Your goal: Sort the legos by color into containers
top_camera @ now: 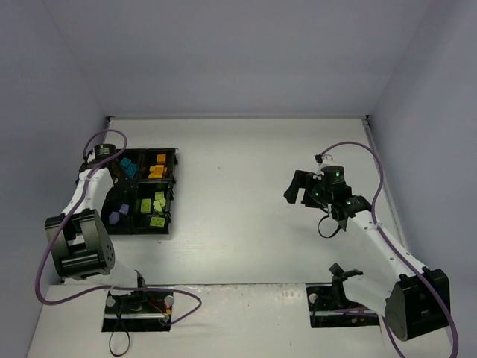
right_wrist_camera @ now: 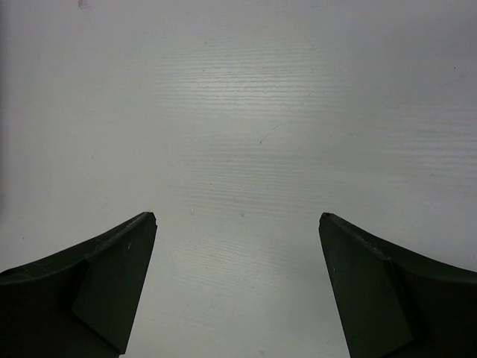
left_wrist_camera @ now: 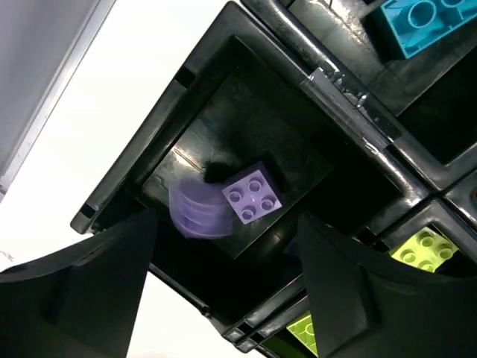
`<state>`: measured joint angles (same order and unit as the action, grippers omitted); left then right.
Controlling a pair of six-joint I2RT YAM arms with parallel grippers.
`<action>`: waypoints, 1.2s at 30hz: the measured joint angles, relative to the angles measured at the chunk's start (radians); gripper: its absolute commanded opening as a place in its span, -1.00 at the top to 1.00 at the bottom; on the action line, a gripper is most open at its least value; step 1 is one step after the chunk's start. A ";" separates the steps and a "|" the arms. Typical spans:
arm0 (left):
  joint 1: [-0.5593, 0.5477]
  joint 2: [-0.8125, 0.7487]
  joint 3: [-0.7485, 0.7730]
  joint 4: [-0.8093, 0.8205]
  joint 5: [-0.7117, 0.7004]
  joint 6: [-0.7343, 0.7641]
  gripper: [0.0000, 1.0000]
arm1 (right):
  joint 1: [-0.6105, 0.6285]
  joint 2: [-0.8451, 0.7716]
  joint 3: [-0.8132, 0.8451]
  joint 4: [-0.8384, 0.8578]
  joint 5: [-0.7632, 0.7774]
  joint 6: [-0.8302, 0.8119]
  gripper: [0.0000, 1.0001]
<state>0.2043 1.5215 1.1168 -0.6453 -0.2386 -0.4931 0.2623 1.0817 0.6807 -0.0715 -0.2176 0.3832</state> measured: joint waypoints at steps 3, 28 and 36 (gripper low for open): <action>0.001 -0.007 0.012 -0.004 0.011 0.000 -0.71 | 0.000 -0.005 0.000 0.000 -0.001 -0.001 -1.00; -0.282 -0.636 0.438 -0.283 0.261 0.104 -0.72 | 0.000 -0.080 0.515 -0.089 0.199 -0.203 -1.00; -0.351 -0.724 0.477 -0.273 0.177 0.126 -0.72 | 0.000 -0.138 0.553 -0.114 0.265 -0.274 -1.00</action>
<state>-0.1463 0.7971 1.5940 -0.9184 -0.0616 -0.3672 0.2623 0.9436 1.2339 -0.1856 0.0475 0.1097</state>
